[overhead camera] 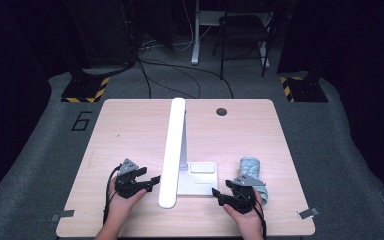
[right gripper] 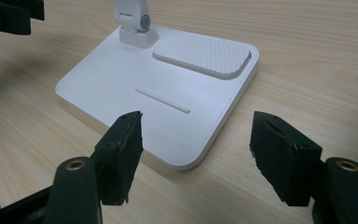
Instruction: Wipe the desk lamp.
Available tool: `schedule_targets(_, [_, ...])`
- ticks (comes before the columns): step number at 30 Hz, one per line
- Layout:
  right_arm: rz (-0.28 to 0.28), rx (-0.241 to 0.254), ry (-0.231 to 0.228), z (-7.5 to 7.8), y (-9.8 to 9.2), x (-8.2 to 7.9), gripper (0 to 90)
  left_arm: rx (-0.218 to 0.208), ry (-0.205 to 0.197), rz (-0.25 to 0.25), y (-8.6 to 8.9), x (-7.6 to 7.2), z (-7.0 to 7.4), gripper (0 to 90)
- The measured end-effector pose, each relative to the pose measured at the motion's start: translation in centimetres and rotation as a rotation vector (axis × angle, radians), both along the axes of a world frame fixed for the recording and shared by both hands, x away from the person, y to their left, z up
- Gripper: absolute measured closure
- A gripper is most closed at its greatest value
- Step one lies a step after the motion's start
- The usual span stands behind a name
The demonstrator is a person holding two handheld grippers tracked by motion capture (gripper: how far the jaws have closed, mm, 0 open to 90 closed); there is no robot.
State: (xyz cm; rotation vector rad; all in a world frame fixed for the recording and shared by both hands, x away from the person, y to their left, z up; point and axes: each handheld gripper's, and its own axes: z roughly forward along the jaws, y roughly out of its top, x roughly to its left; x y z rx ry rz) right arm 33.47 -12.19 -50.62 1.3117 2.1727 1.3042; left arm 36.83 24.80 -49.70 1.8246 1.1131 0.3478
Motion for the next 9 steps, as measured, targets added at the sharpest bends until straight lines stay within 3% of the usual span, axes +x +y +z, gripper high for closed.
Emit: schedule_targets(9, [-0.003, -0.010, -0.016, 0.15, 0.17, -0.24, 34.2, 0.006, -0.005, 0.005, 0.11, 0.17, 0.05, 29.7])
